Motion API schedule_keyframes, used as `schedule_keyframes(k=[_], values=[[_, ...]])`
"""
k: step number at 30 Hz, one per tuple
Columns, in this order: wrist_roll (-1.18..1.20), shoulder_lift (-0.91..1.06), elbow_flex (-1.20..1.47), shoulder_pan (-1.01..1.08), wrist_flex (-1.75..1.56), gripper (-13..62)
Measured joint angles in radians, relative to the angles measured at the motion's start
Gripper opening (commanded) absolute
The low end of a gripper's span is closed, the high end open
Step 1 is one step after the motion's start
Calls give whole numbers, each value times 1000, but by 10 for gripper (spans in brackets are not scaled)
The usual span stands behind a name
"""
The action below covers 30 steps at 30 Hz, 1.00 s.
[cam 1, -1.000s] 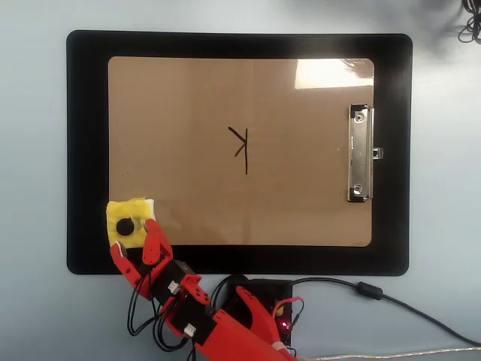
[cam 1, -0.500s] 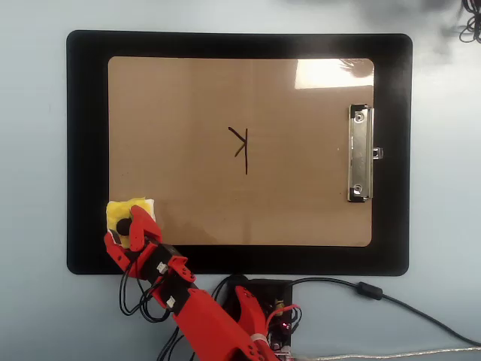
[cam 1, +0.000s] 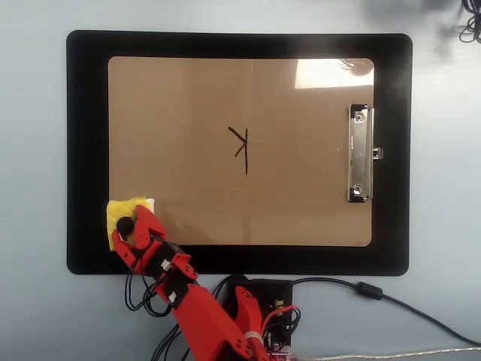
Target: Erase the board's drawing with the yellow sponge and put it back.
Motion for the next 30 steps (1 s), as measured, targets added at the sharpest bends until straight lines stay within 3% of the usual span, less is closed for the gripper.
schedule_keyframes(k=[5, 8, 20, 26, 30], values=[[0, -15, 0, 2, -21, 64], [0, -15, 0, 20, -25, -80], [-94, 69, -92, 155, 94, -80], [-204, 396, -411, 419, 862, -80], [-173, 439, -526, 810, 1272, -80]])
